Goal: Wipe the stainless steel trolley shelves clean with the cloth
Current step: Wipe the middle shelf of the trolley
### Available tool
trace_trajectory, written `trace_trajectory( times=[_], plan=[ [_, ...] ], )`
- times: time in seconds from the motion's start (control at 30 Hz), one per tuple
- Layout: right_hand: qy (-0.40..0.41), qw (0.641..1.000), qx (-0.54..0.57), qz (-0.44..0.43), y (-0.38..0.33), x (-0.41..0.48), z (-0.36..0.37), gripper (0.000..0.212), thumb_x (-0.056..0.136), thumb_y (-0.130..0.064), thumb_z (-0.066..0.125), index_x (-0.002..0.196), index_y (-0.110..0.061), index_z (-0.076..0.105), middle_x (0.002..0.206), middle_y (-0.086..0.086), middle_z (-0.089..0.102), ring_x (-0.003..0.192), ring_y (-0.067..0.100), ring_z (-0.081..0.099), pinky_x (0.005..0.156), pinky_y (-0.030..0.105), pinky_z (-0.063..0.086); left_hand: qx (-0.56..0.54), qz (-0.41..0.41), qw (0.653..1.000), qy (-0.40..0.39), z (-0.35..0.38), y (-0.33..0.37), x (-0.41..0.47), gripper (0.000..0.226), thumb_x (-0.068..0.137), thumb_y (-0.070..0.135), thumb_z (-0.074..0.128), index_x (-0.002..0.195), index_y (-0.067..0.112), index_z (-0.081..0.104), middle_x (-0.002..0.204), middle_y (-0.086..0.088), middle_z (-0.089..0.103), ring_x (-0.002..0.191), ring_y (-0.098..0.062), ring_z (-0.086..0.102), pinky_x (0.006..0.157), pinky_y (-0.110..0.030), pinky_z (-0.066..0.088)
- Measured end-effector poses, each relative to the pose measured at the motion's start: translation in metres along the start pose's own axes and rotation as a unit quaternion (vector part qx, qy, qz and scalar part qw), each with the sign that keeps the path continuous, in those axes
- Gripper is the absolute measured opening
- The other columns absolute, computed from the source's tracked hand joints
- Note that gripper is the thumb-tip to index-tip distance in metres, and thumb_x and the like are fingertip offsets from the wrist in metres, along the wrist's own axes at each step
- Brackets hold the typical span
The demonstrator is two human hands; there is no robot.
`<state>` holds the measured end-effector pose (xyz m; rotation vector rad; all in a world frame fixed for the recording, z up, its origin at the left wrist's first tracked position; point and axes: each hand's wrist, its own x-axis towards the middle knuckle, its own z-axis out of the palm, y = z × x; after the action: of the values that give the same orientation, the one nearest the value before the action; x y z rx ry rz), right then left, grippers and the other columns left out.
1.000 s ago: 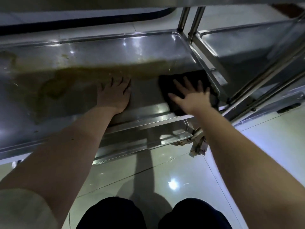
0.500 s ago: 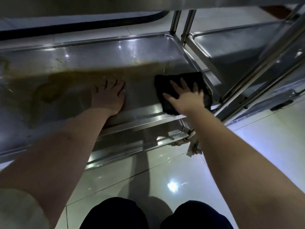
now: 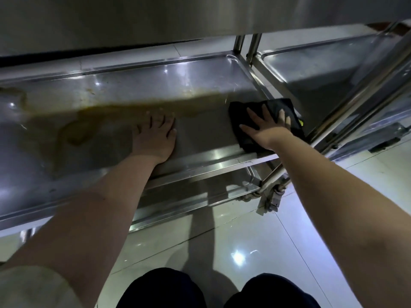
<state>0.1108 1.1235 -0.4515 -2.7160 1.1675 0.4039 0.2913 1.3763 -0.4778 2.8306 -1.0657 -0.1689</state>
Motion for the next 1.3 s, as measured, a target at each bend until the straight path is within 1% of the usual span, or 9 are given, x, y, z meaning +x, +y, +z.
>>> trace_trajectory(
  times=[0.1,0.23,0.3,0.5,0.67,0.8,1.03,1.17,1.3],
  plan=[
    [0.033,0.999,-0.005,0.026,-0.038,0.010,0.001,0.069,0.089,-0.078,0.015,0.150,-0.052,-0.004,0.164,-0.008,-0.011,0.146,0.046,-0.013,0.115,0.062,-0.011,0.001,-0.003,1.000,0.004,0.001,-0.001,0.002,0.053,0.104,0.045,0.017,0.156,0.039,0.009,0.165,0.005,0.000,0.151,-0.030,-0.001,0.118,-0.058,0.002],
    [0.029,0.991,-0.027,-0.124,-0.108,-0.019,0.024,0.067,0.085,-0.081,0.011,0.145,-0.059,-0.011,0.163,-0.012,-0.013,0.145,0.047,-0.012,0.111,0.065,-0.009,0.000,-0.004,1.000,0.002,0.002,-0.004,0.003,0.053,0.105,0.045,0.016,0.156,0.038,0.009,0.165,0.006,0.002,0.151,-0.026,-0.002,0.118,-0.056,0.000],
    [0.020,0.988,-0.030,-0.151,-0.105,-0.025,0.029,0.068,0.082,-0.084,0.010,0.143,-0.062,-0.011,0.162,-0.014,-0.014,0.146,0.044,-0.013,0.113,0.062,-0.008,-0.007,-0.005,1.000,-0.001,0.001,-0.005,0.005,0.052,0.105,0.044,0.017,0.156,0.037,0.009,0.165,0.007,0.001,0.151,-0.026,-0.002,0.118,-0.056,0.000],
    [-0.001,1.000,0.011,0.005,0.004,-0.014,0.001,0.071,0.084,-0.083,0.020,0.147,-0.059,-0.002,0.164,-0.010,-0.009,0.147,0.043,-0.011,0.118,0.059,-0.004,0.000,0.010,1.000,-0.014,-0.010,-0.007,0.024,0.052,0.105,0.045,0.019,0.155,0.039,0.012,0.164,0.001,0.013,0.150,-0.033,0.009,0.118,-0.058,0.002],
    [0.006,1.000,-0.021,-0.010,0.012,-0.030,0.001,0.068,0.088,-0.080,0.016,0.149,-0.056,-0.003,0.165,-0.006,-0.004,0.147,0.044,-0.002,0.119,0.054,0.008,0.013,0.005,1.000,-0.008,-0.010,-0.019,0.048,0.052,0.104,0.050,0.020,0.155,0.038,0.018,0.165,0.006,0.000,0.151,-0.030,-0.003,0.117,-0.061,-0.003],
    [0.001,0.998,-0.052,0.026,-0.001,-0.046,0.010,0.069,0.087,-0.080,0.010,0.148,-0.054,-0.010,0.165,-0.003,-0.006,0.145,0.047,0.011,0.116,0.054,0.016,-0.005,-0.007,1.000,-0.013,-0.002,-0.024,0.054,0.053,0.101,0.057,0.018,0.153,0.045,0.015,0.165,0.009,-0.002,0.151,-0.031,-0.002,0.115,-0.062,-0.005],
    [0.012,1.000,-0.020,0.013,-0.010,0.002,0.006,0.067,0.087,-0.080,0.011,0.146,-0.057,-0.010,0.163,-0.001,-0.017,0.144,0.050,-0.013,0.117,0.056,-0.009,0.007,-0.003,1.000,-0.004,-0.003,-0.022,0.052,0.053,0.102,0.056,0.016,0.153,0.046,0.013,0.165,0.008,0.002,0.151,-0.030,0.003,0.116,-0.063,-0.002],
    [0.038,0.999,-0.013,0.001,-0.020,0.028,-0.002,0.067,0.087,-0.080,0.011,0.147,-0.057,-0.004,0.164,-0.004,-0.011,0.146,0.045,-0.012,0.118,0.055,-0.009,0.003,-0.005,1.000,0.003,-0.003,-0.024,0.052,0.053,0.101,0.058,0.016,0.153,0.047,0.012,0.165,0.009,0.002,0.151,-0.030,0.003,0.117,-0.062,-0.001],
    [0.001,1.000,0.019,0.018,-0.016,-0.001,0.005,0.067,0.087,-0.080,0.014,0.147,-0.057,-0.006,0.164,-0.003,-0.014,0.145,0.047,-0.013,0.116,0.056,-0.008,-0.017,-0.017,0.999,-0.022,-0.007,-0.022,0.052,0.052,0.102,0.056,0.018,0.153,0.048,0.012,0.165,0.010,-0.001,0.151,-0.029,0.000,0.116,-0.062,-0.004]
  ],
)
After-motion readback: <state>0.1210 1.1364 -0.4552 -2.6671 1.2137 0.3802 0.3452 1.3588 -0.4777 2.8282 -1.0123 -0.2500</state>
